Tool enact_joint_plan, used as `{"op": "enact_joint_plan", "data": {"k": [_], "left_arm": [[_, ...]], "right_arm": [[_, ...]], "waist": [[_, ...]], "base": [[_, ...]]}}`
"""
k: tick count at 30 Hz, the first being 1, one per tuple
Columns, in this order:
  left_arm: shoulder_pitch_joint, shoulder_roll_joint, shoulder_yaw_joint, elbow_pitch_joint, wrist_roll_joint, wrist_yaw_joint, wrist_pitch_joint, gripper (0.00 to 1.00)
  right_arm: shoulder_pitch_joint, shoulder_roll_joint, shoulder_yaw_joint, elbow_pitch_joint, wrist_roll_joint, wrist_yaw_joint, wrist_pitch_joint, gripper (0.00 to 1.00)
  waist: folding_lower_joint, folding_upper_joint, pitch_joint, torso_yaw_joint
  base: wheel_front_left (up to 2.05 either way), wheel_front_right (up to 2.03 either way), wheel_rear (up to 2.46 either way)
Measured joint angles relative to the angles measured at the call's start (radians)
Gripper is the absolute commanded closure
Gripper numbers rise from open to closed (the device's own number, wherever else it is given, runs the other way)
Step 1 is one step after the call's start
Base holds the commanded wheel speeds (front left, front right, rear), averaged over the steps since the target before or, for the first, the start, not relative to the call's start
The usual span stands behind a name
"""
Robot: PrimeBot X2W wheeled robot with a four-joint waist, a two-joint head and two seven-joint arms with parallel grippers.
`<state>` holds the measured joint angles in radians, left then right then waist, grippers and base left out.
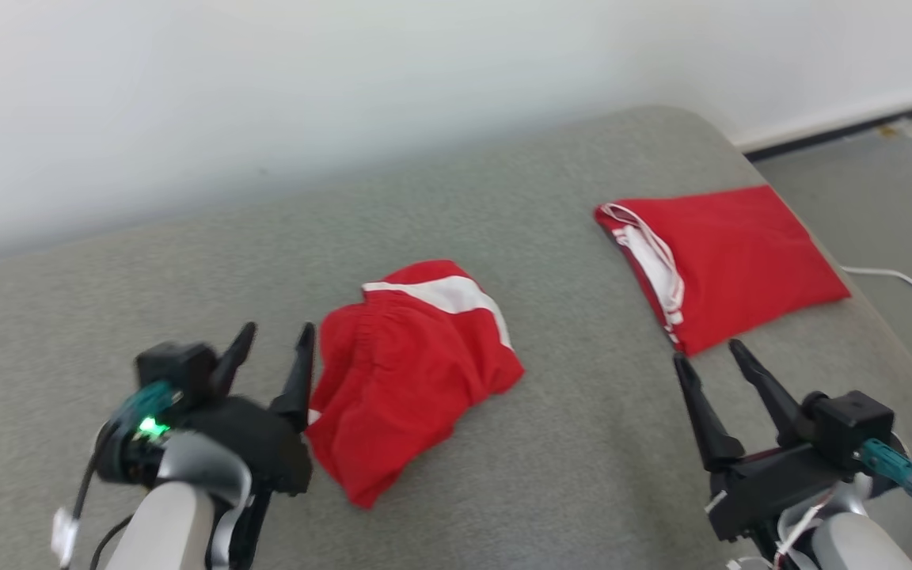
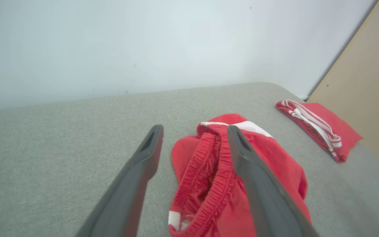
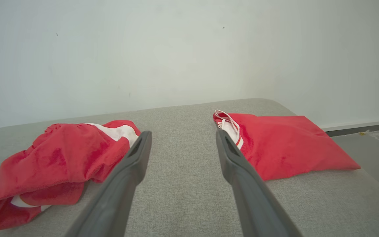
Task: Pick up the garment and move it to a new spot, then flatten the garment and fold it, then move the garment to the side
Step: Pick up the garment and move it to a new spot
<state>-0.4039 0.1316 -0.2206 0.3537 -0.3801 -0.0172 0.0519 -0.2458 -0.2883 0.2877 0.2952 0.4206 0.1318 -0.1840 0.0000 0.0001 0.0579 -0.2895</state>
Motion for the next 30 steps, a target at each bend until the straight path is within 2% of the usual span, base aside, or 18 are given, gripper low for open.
{"op": "enact_joint_plan", "data": {"k": [5, 11, 20, 30], "left_arm": [[0.081, 0.015, 0.056, -0.052, -0.011, 0.017, -0.154, 0.0], [0.202, 0.058, 0.117, -0.102, -0.007, 0.043, -0.273, 0.0], [0.374, 0.07, 0.2, -0.216, 0.012, 0.056, -0.313, 0.0], [0.505, 0.025, 0.259, -0.271, 0.039, 0.038, -0.315, 0.0]], "right_arm": [[0.043, -0.009, -0.055, -0.026, -0.011, 0.0, 0.009, 0.0], [0.077, -0.009, -0.078, -0.045, -0.024, 0.0, 0.015, 0.0], [0.117, 0.004, -0.102, -0.023, -0.026, 0.0, -0.004, 0.0], [0.145, 0.023, -0.148, 0.032, -0.024, 0.0, -0.029, 0.0]], "waist": [[0.0, -0.0001, -0.033, 0.057], [-0.0001, -0.0001, -0.072, 0.115], [-0.0001, -0.0001, -0.109, 0.174], [-0.0001, -0.0001, -0.126, 0.183]], "base": [[0.0, 0.0, 0.0], [0.0, 0.0, 0.0], [0.0, 0.0, 0.0], [0.0, 0.0, 0.0]]}}
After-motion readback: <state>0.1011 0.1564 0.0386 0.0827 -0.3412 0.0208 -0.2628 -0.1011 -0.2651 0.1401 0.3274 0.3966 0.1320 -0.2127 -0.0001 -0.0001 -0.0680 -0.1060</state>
